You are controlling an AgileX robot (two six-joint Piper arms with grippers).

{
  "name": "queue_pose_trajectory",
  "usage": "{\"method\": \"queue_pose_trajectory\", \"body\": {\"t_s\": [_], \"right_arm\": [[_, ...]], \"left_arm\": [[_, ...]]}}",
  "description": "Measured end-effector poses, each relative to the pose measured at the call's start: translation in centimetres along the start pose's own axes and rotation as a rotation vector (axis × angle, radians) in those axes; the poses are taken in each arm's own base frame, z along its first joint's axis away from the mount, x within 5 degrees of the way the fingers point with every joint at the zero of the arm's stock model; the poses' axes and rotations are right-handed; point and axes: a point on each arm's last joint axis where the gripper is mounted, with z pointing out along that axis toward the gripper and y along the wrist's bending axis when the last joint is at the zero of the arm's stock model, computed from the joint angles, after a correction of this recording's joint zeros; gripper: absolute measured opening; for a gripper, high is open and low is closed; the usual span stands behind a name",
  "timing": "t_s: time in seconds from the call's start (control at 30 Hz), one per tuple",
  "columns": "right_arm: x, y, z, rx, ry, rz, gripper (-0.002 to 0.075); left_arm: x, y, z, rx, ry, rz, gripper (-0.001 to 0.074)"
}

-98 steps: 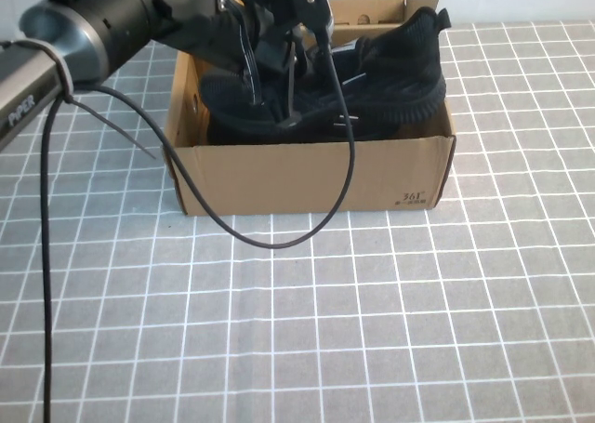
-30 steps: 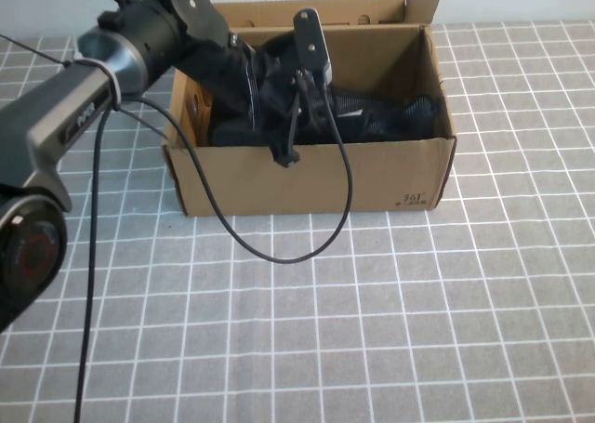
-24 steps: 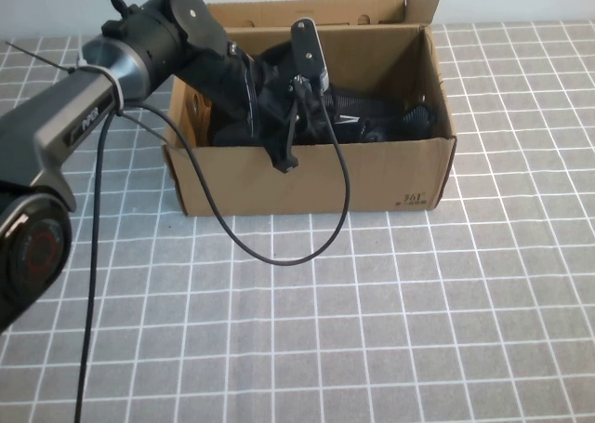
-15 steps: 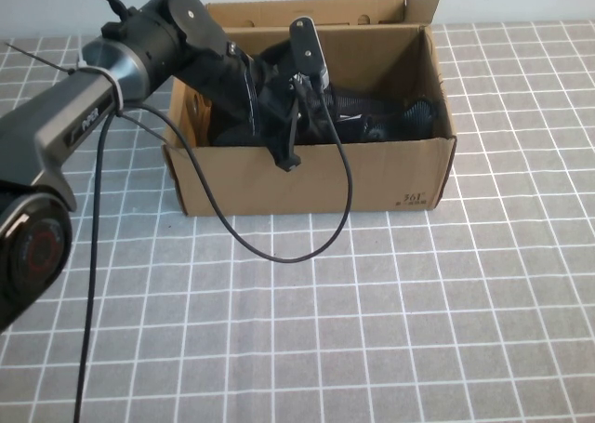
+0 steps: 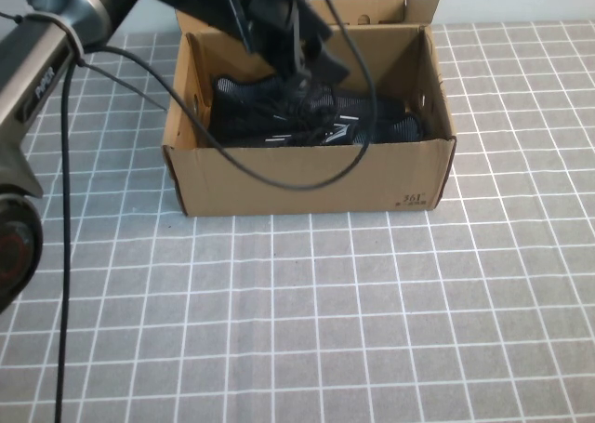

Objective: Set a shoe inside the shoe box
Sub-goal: Place the shoe in the shoe box

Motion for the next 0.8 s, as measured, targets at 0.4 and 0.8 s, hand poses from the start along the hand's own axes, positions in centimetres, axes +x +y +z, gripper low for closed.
{"method": "queue_pose_trajectory", "body": {"t_s": [0.4, 0.8], "right_arm": [[-0.1, 0.0, 0.0, -0.004, -0.014, 0.003, -0.0016], [-0.3, 0.4, 0.0, -0.039, -0.033, 0.024, -0.0016]], "left_arm": [[-0.7, 1.3, -0.3, -0.131, -0.069, -0.254, 0.0067], [-3.4, -0.2, -5.0, -0.124, -0.070, -0.352, 0.0001]]}}
